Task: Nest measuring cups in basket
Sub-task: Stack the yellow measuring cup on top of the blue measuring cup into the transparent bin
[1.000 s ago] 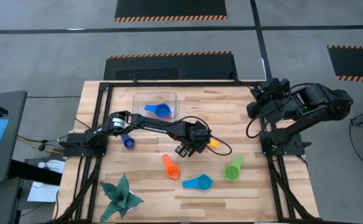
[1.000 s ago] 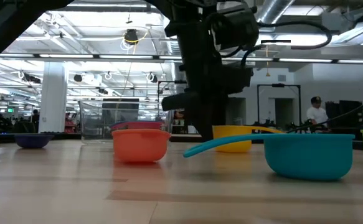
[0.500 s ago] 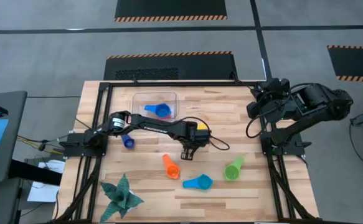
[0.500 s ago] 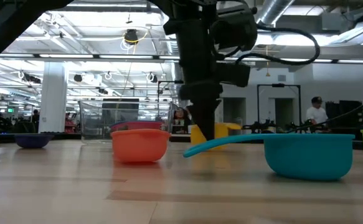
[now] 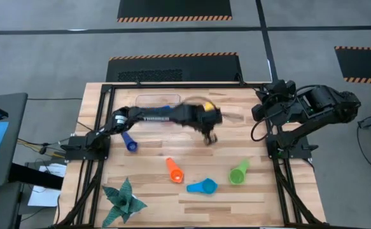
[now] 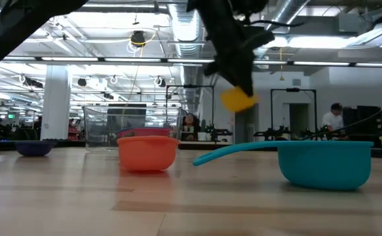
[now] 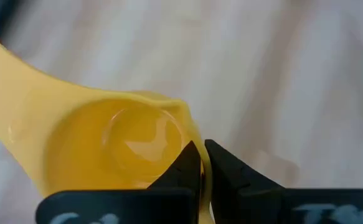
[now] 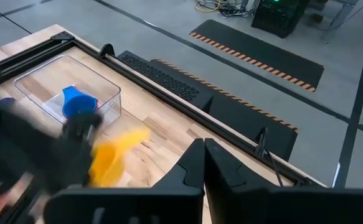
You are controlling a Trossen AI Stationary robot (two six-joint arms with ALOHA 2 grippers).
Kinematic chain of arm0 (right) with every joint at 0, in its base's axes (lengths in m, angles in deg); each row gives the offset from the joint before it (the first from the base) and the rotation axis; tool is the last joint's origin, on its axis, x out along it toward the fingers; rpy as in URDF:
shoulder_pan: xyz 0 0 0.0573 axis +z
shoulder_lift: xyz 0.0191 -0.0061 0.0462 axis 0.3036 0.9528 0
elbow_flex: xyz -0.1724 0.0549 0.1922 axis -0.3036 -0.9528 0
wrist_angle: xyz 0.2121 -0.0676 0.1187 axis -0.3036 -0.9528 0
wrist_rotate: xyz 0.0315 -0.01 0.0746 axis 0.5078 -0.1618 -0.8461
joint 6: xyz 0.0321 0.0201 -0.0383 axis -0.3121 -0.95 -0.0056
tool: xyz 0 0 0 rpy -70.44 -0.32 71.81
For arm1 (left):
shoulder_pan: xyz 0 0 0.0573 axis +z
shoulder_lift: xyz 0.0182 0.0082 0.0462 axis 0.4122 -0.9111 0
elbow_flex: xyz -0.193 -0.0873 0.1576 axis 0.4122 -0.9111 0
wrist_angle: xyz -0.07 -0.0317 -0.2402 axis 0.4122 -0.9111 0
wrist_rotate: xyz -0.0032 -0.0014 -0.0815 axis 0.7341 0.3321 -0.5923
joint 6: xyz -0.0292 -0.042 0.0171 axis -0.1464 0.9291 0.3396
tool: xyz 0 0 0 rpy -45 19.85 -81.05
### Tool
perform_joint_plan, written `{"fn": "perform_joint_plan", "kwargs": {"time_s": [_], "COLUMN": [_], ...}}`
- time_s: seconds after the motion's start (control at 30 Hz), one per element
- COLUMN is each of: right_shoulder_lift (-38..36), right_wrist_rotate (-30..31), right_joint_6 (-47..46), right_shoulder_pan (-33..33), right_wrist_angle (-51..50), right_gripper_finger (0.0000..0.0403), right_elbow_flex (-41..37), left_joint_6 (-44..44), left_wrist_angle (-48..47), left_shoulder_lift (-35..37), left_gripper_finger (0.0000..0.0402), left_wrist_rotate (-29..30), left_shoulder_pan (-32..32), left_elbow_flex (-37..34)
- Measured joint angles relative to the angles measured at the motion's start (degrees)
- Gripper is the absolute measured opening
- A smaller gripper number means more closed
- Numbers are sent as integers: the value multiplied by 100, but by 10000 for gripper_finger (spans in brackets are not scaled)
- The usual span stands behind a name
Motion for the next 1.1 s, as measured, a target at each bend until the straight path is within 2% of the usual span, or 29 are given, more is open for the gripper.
{"fn": "perform_joint_plan", "kwargs": {"time_s": [0.13,0.4,0.63,0.77,0.93,1.1], "right_shoulder_lift": [0,-9,-9,-9,-19,-20], "right_wrist_rotate": [-6,-13,-19,-44,-459,-548], "right_joint_6": [2,448,706,920,1154,1692], "right_shoulder_pan": [0,0,0,0,0,2], "right_wrist_angle": [-2,-2,0,0,-1,0], "right_gripper_finger": [17,27,21,20,26,23], "right_elbow_flex": [0,0,0,0,0,0], "left_joint_6": [982,2870,3912,4147,4324,5021], "left_wrist_angle": [-1205,-3416,-3340,-3394,-3396,-3390], "left_shoulder_lift": [2,325,491,479,476,476], "left_gripper_finger": [0,0,0,0,0,0], "left_wrist_rotate": [570,1150,1336,1484,1515,1546], "left_shoulder_pan": [358,747,784,763,709,775], "left_elbow_flex": [755,602,598,561,551,494]}}
